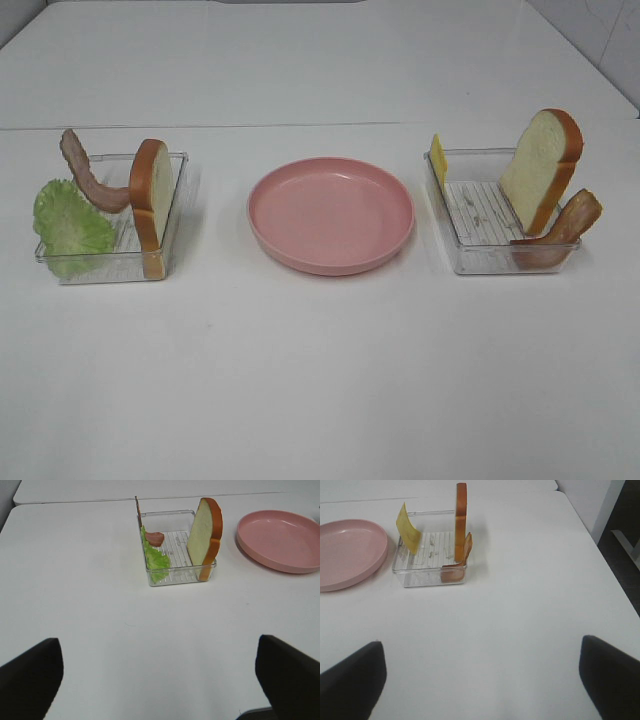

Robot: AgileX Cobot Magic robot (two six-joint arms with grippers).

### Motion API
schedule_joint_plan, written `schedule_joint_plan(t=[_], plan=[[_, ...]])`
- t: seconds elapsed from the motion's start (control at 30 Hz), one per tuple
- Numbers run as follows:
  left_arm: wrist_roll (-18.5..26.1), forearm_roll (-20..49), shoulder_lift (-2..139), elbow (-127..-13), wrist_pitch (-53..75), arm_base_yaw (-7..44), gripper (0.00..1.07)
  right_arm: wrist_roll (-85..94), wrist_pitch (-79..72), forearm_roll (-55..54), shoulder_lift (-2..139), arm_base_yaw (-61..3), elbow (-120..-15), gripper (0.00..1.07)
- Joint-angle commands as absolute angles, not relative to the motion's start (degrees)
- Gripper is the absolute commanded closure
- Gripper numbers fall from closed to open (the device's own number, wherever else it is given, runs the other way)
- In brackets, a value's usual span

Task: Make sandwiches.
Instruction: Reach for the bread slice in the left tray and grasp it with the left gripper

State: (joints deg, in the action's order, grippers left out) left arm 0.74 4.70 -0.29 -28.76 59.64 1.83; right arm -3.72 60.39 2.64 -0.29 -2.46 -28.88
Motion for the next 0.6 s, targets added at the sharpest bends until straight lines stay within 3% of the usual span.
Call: schedule_joint_plan(t=[0.03,0.6], plan=[[0.7,5.0,-1.3,-28.6,59.2,1.7,0.09,-3.7,60.2,2.8,-1.6,-2.5,-28.8,0.11],[0.8,4.6,-1.3,-28.6,59.2,1.7,0.09,-3.7,60.2,2.8,-1.6,-2.5,-28.8,0.11]])
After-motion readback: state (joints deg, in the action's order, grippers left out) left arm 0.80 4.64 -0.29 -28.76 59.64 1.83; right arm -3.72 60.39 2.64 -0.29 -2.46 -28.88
